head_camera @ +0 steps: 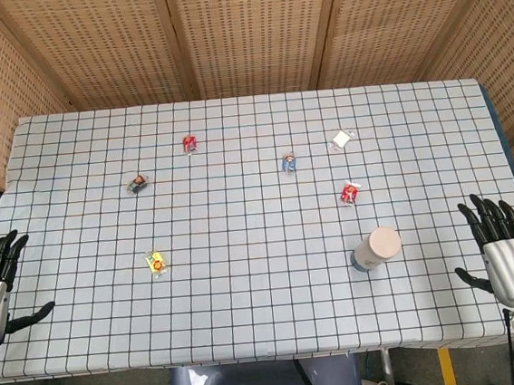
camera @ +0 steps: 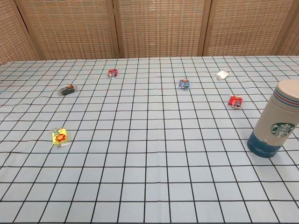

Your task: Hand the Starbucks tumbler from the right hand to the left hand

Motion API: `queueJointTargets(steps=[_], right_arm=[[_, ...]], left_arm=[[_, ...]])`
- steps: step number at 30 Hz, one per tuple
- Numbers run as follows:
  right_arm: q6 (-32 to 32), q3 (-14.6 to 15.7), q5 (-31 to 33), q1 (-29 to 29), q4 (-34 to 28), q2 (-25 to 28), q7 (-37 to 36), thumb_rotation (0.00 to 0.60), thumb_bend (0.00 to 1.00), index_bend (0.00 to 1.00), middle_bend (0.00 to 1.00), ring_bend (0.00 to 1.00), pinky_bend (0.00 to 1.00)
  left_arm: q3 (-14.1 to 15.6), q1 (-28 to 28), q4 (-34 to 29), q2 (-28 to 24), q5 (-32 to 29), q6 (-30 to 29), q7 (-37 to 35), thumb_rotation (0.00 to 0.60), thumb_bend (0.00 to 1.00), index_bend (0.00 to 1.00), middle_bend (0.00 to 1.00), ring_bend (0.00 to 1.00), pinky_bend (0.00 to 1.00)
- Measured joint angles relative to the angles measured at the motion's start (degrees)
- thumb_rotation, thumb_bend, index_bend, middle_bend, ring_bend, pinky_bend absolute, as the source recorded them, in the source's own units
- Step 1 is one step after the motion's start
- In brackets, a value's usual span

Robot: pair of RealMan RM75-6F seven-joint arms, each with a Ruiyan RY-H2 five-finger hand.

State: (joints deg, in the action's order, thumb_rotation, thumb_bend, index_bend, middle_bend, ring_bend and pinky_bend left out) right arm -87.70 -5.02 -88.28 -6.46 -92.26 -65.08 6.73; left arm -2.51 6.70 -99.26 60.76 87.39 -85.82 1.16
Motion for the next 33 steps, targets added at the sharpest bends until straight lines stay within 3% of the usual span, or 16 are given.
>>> queueJointTargets(steps=[6,12,19,25,33], right_arm=[[0.2,0.0,-0.3,-0.2,0.0,0.0,-1.0,0.600,0.00,0.00,0.00,0.00,0.00],[4.3,0.6,-2.0,-2.4,-0.9,1.8,-6.9,0.600,0.00,0.00,0.00,0.00,0.00],[15.5,1.2,-3.8,-8.7,-7.1,9.0,-12.3,0.600,0.00,0.01,0.03,0.00,0.00],[24.9,0.3,-0.6,-14.3,-9.9,10.9,-11.5,0.600,0.00,0.07,0.10,0.02,0.01],[31.6,-1.0,5.7,-19.1,-10.9,9.4,-4.2,0.600,0.18,0.16,0.18,0.10,0.11]], left_arm=[[-0.3,0.2,0.0,-0.1,-0.4,0.4,0.2,0.600,0.00,0.00,0.00,0.00,0.00],[-0.7,0.5,-0.5,-0.1,-0.7,0.6,1.2,0.600,0.00,0.00,0.00,0.00,0.00],[-1.3,1.2,-1.1,0.2,-1.7,1.5,2.8,0.600,0.00,0.00,0.00,0.00,0.00],[-1.3,1.7,-1.2,0.7,-2.2,2.5,4.2,0.600,0.00,0.00,0.00,0.00,0.00],[-1.5,2.2,-0.9,1.3,-3.2,3.4,5.1,0.600,0.00,0.00,0.00,0.00,0.00]])
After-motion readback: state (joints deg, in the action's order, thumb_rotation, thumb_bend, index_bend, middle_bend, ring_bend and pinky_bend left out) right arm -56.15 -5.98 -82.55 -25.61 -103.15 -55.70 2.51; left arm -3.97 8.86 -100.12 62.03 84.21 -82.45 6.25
